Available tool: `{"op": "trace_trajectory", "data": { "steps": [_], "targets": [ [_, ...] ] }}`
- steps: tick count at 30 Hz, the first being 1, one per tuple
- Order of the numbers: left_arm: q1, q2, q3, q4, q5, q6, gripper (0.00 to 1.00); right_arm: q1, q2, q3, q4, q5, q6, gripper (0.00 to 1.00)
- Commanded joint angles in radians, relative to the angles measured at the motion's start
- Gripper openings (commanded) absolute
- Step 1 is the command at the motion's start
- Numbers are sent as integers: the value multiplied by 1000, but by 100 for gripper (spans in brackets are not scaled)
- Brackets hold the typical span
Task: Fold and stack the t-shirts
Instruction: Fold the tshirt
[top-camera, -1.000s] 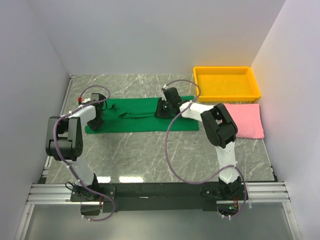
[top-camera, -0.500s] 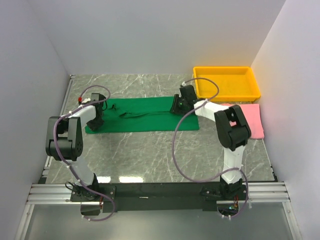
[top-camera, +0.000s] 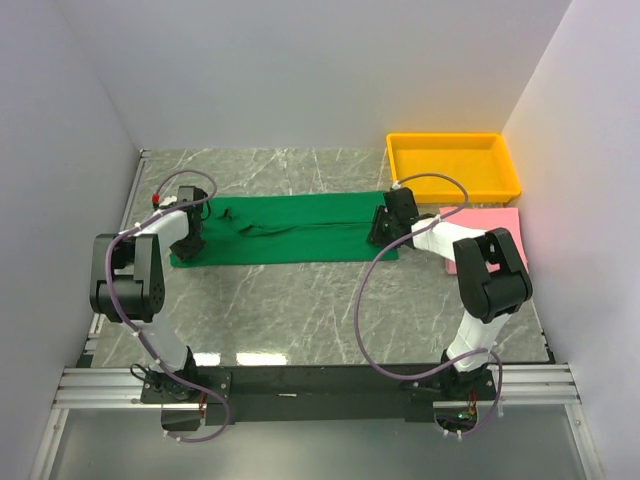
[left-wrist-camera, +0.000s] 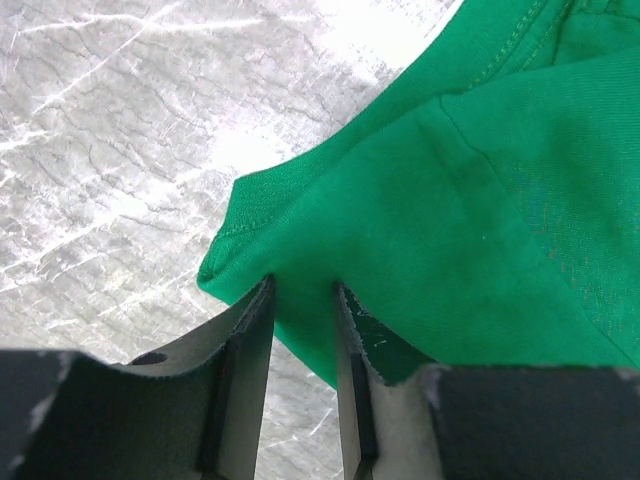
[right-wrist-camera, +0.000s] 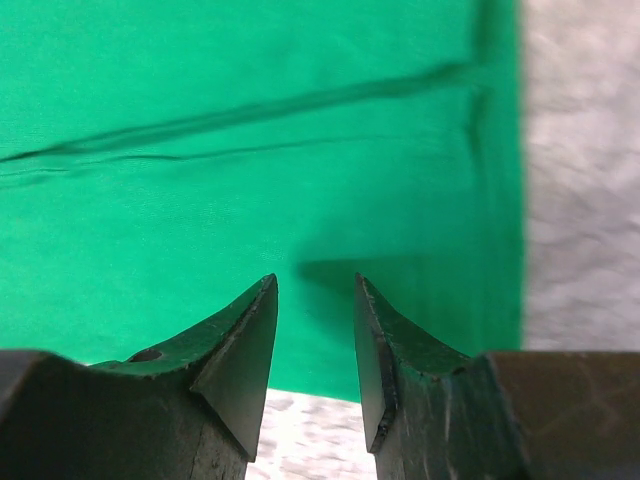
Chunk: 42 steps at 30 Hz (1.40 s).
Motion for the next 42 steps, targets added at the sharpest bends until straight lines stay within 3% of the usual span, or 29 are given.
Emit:
{"op": "trace_trajectory", "data": {
  "steps": [1,10,16,23,26,29,30,33,37,42],
  "targets": [
    [2,8,18,1,-2,-2,35,-13,-36,4,-23,33,1,43],
    [4,45,-11,-28,2,-7,35,-12,-39,-80,-183,3,50,41],
    [51,39,-83,-59,-5,-4,35,-12,-146,-221,-232,-51,53,41],
    [94,-113,-156,-76,31,-25,35,-12,-300,-347,-255,-70,56,41],
    [94,-198,-151,-80,44,-42,41,-7,-399,-355,-249,-71,41,42],
    [94,-290,-143,-77,88,-67,53,20,-501,-324,-267,-60,18,49],
    [94,-317,-143,-73,144,-84,61,43,-524,-318,-269,-44,13,54],
    [86,-410,-159,-18,275,-134,73,65,-594,-307,-251,-60,6,59],
    [15,-453,-163,56,434,-232,77,79,-657,-336,-188,-86,15,61],
    [-67,-343,-130,129,481,-334,76,85,-677,-379,-146,-112,10,61]
  ]
}}
